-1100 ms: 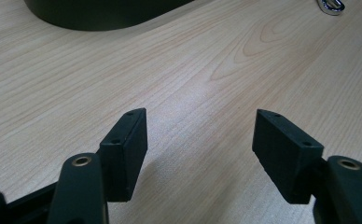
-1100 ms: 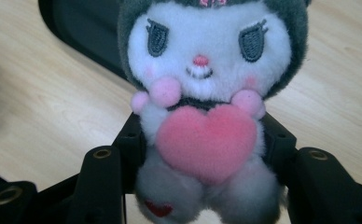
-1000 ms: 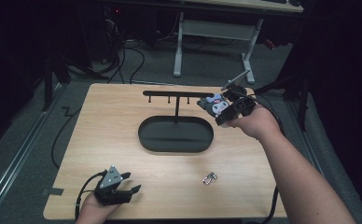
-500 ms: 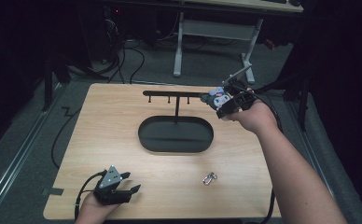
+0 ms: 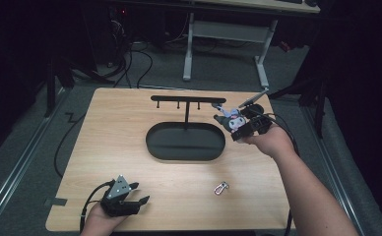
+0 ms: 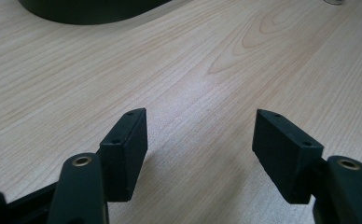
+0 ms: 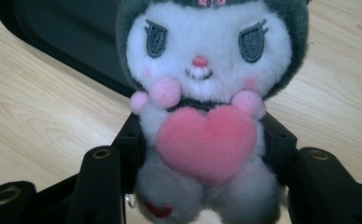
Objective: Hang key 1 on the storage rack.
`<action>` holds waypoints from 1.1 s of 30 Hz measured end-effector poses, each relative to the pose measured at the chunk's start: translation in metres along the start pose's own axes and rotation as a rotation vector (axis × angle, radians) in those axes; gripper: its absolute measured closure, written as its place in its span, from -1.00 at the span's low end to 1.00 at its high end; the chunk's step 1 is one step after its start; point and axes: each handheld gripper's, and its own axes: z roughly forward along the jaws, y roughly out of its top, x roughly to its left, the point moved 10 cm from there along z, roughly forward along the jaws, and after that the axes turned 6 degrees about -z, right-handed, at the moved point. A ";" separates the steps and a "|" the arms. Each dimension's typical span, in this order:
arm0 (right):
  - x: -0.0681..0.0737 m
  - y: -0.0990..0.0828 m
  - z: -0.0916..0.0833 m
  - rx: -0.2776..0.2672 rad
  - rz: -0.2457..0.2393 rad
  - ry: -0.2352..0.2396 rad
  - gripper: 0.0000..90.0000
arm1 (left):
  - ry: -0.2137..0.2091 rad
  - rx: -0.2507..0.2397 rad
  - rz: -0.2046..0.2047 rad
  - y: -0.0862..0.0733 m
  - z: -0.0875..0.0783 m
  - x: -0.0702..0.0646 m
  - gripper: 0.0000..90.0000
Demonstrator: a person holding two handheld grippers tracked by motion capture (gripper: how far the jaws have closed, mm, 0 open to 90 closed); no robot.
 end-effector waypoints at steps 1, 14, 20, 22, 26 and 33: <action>0.001 0.000 0.004 0.001 -0.002 -0.002 0.07 | 0.000 0.001 0.001 0.000 0.000 0.000 -0.19; 0.007 0.012 0.055 -0.057 0.001 -0.014 0.03 | 0.001 0.008 0.010 -0.001 0.000 -0.001 -0.19; 0.006 0.010 0.070 -0.044 0.022 -0.006 -0.05 | 0.001 0.011 0.015 -0.002 0.001 0.000 -0.19; 0.005 0.010 0.071 -0.043 0.032 -0.009 -0.09 | 0.000 0.014 0.015 -0.002 0.001 0.000 -0.19; 0.003 0.009 0.071 -0.062 0.048 -0.006 -0.24 | 0.001 0.013 0.015 -0.002 0.001 0.000 -0.19; 0.007 -0.003 0.050 -0.130 0.041 0.012 -0.26 | 0.006 -0.011 0.015 0.003 -0.002 -0.001 -0.18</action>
